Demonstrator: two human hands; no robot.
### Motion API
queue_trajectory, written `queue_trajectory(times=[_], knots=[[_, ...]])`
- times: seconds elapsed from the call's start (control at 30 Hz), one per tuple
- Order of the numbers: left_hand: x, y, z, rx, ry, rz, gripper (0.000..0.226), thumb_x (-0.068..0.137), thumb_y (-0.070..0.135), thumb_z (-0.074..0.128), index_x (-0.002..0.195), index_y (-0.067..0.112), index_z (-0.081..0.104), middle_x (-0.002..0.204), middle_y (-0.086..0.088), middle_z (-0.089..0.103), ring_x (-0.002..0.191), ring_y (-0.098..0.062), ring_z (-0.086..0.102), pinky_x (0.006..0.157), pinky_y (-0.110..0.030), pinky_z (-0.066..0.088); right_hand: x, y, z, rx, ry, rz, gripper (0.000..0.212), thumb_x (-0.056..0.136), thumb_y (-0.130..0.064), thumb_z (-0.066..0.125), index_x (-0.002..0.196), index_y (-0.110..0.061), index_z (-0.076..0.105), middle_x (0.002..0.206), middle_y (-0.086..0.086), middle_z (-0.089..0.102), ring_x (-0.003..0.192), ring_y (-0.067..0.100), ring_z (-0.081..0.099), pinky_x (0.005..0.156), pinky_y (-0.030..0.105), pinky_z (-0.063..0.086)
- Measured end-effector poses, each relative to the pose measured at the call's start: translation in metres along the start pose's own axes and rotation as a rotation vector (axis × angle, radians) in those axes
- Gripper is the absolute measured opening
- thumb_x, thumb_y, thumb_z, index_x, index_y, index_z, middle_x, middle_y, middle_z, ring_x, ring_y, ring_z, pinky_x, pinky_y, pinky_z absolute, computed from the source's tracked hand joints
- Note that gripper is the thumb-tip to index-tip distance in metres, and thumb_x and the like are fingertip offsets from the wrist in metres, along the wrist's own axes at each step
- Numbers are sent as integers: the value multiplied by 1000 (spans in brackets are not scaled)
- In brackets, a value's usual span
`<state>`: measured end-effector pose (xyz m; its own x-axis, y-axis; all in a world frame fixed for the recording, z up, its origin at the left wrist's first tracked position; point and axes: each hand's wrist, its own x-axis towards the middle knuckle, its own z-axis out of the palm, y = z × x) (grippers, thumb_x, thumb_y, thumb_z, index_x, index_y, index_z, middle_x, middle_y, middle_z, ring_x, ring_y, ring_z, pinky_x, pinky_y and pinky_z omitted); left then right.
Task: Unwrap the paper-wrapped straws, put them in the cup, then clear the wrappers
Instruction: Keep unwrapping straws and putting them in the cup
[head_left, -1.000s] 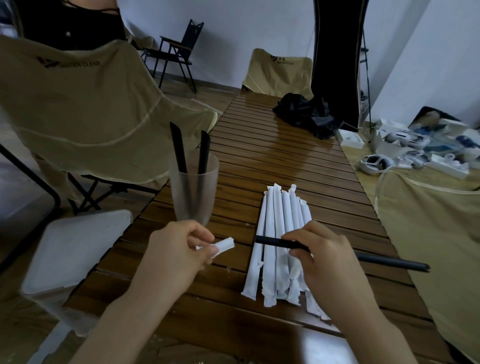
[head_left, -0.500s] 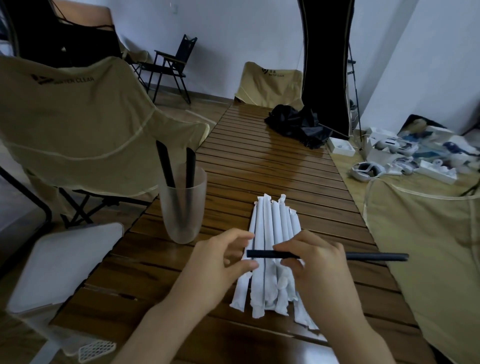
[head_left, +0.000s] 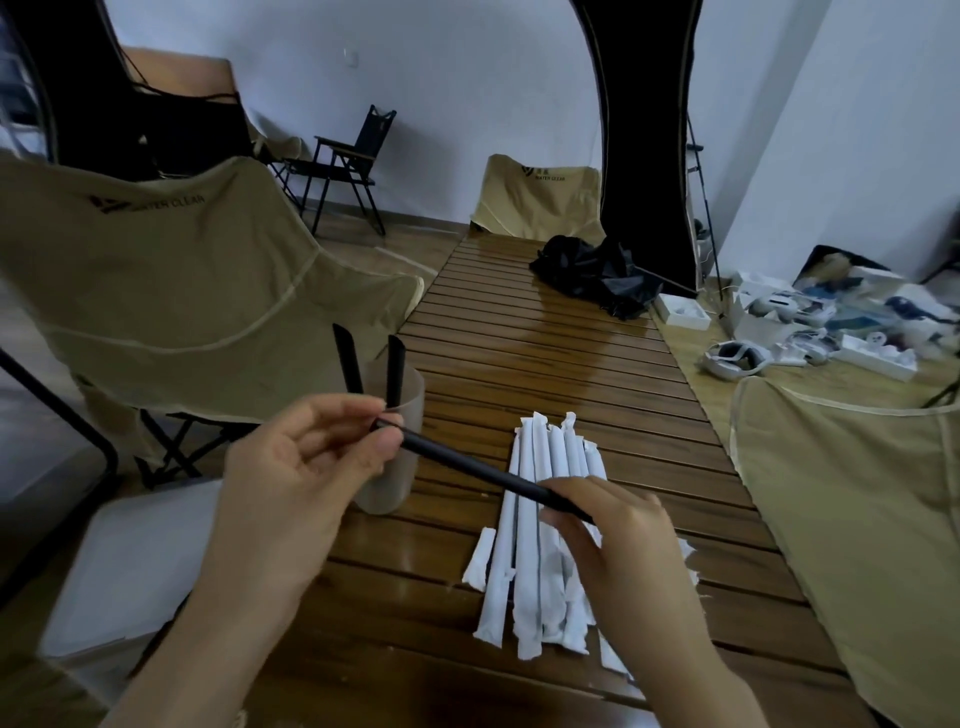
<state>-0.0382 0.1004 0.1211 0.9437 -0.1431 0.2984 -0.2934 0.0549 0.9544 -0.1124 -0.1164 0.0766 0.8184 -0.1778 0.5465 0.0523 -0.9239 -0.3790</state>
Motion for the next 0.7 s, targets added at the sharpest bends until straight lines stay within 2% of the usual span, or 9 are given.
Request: queue_trajectory(times=[0.07,0.17,0.3,0.4,0.5,0.6,0.7], knots=[[-3,3,-4,-92,-2,-36,33,65,31,74,96,21,71,94,0,74,91,-15,69,87,-37,54,0,-12,2,25,65,-37,21,81,-15,73,97,-28,68,73,-16,62,64,6,57,65,30,50],[-7,3,0,-52,-58,-55,31,67,46,80,90,27,74,91,0,74,91,-14,69,88,-39,51,3,-31,8,59,132,-72,16,85,-21,67,99,-28,69,76,-18,63,65,6,56,66,22,46],[-7,7,5,-90,-109,48,19,78,19,66,95,10,68,96,-1,74,98,-10,68,88,-21,52,5,-46,18,108,97,-74,25,85,-17,69,106,-30,68,83,-20,65,73,6,59,71,28,49],[-3,13,-2,-113,13,105,21,77,23,61,94,12,66,94,2,74,96,-8,68,83,-16,52,8,-49,22,69,96,-34,30,82,-18,72,111,-29,68,88,-19,69,78,2,61,76,28,48],[6,25,-20,-77,224,184,22,81,30,57,100,23,63,98,8,72,96,-3,67,77,-10,51,10,-40,25,12,-2,143,35,84,-20,70,118,-26,65,107,-12,68,91,11,65,85,39,50],[17,40,-39,-11,339,410,20,88,31,54,106,25,59,99,4,70,101,-7,65,84,-16,52,8,-28,23,-59,-181,289,39,89,-24,64,127,-29,56,127,-13,56,103,11,60,96,37,45],[28,47,-41,106,345,562,16,93,26,55,108,23,58,104,2,67,102,-9,65,89,-21,50,5,-22,21,-139,-279,341,36,90,-26,60,126,-30,54,130,-12,48,109,10,55,96,34,45]])
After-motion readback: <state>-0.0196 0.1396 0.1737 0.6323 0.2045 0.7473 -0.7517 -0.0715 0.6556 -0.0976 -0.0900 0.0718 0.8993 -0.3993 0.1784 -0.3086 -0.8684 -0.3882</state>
